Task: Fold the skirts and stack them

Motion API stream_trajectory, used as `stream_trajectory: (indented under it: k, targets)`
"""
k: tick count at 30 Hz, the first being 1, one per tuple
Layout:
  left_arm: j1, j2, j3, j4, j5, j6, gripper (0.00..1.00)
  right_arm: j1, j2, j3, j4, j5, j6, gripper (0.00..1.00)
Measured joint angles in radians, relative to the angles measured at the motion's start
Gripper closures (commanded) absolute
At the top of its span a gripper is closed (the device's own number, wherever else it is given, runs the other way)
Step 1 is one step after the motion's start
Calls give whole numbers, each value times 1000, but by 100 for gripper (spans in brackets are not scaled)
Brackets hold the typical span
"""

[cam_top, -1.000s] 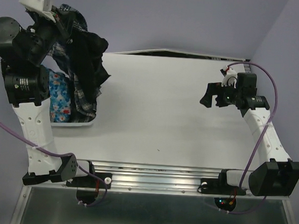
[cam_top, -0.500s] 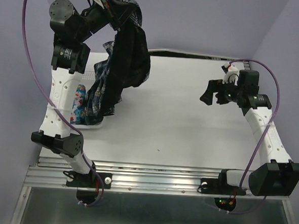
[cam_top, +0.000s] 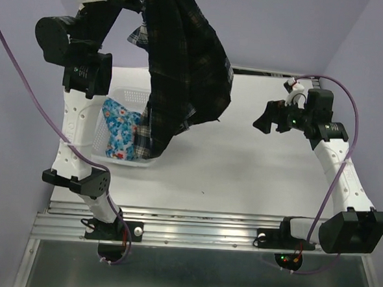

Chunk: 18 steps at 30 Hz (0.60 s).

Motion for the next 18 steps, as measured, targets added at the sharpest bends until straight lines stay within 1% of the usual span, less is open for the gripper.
stream_trajectory:
  k: [3, 5, 9, 12, 15, 18]
  targets:
    - [-30, 4, 30, 114, -25, -12, 100, 0, 0, 0, 10, 53, 33, 0]
    - [-86, 4, 37, 194, -25, -2, 100, -3, 6, 8, 16, 100, 59, 0]
    - [-228, 19, 37, 266, 3, 43, 100, -41, 32, 49, 25, 196, 116, 0]
    - [-318, 54, 37, 293, 15, 79, 100, -122, 52, 93, 38, 257, 174, 0]
    - [-356, 95, 28, 308, 18, 80, 100, -208, 66, 121, 49, 275, 211, 0]
    - [-362, 105, -88, 317, 21, 42, 100, -264, 74, 135, 60, 288, 231, 0]
